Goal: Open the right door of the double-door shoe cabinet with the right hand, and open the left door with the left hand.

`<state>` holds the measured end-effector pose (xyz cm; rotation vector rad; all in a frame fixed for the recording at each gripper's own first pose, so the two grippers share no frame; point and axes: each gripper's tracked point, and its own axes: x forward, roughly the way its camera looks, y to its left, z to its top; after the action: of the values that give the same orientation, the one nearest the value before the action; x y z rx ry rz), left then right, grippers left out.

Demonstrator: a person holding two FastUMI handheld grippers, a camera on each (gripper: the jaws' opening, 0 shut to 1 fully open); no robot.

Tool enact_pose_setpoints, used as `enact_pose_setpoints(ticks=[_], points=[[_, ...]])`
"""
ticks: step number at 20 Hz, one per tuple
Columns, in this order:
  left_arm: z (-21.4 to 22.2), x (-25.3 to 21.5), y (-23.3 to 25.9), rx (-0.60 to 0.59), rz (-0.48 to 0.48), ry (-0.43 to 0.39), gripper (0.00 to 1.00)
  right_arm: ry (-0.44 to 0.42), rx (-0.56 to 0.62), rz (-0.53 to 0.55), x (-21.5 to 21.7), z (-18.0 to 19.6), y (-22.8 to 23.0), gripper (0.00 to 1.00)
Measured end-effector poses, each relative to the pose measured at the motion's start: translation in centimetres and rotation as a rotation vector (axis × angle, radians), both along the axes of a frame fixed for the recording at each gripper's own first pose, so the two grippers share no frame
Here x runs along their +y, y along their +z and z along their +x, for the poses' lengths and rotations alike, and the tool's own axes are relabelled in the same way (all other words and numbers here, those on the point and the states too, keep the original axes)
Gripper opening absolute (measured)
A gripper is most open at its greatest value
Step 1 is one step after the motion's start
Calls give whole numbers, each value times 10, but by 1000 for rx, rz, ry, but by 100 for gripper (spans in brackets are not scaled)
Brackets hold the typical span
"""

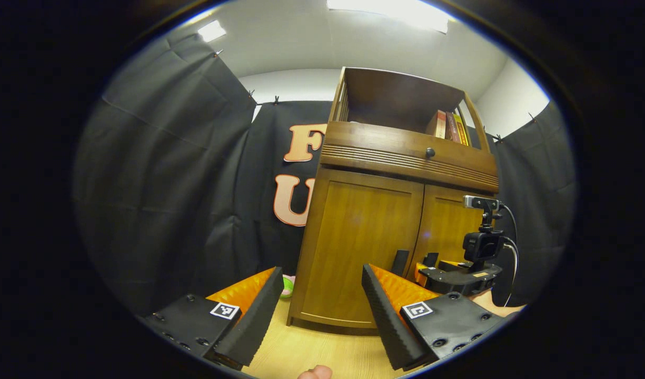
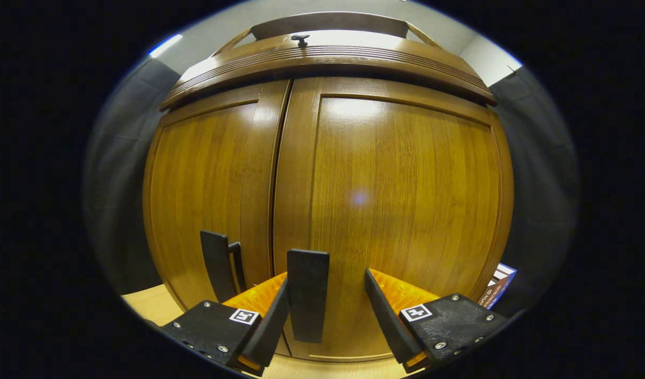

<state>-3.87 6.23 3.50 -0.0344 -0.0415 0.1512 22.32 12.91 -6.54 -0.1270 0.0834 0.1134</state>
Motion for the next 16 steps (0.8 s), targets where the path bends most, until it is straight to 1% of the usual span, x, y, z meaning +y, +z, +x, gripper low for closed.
enact_pose_setpoints(ticks=[1, 2, 3, 4, 5, 6, 7, 8, 9, 10, 11, 13, 14, 15, 16], points=[[2, 2, -1, 1, -6, 1, 97, 1, 0, -1, 0, -2, 0, 83], [3, 4, -1, 1, -12, 3, 98, 9, -1, 11, 2, -2, 0, 93], [3, 5, -1, 1, -11, 2, 99, 14, 7, 27, 3, -1, -1, 92], [5, 6, -1, 3, 1, 0, 99, 18, 13, 37, 5, -1, -2, 72], [5, 9, -1, -1, 21, 5, 99, 22, 20, 44, 7, -2, -3, 59], [5, 14, 1, -4, 39, 15, 99, 31, 24, 57, 11, -1, -5, 52], [5, 17, 3, -7, 52, 21, 94, 45, 34, 78, 16, -4, -8, 46], [4, 18, 5, -11, 58, 23, 94, 24, 15, 96, 16, -4, -7, 40], [2, 19, 6, -17, 62, 26, 94, 21, 23, 91, 17, -3, -8, 35], [2, 18, 8, -22, 63, 26, 94, 16, 10, 80, 16, -4, -5, 23], [3, 16, 8, -23, 61, 20, 94, 22, 12, 73, 19, -3, -7, 22], [4, 10, 5, -17, 52, 0, 94, 27, 18, 81, 19, -4, -8, 43], [4, 7, 4, -14, 50, -7, 94, 32, 28, 85, 20, -3, -9, 31], [3, 5, 4, -13, 48, -14, 94, 39, 45, 86, 19, -3, -10, 31], [1, 4, 3, -14, 46, -18, 94, 43, 64, 87, 20, -3, -12, 19]])
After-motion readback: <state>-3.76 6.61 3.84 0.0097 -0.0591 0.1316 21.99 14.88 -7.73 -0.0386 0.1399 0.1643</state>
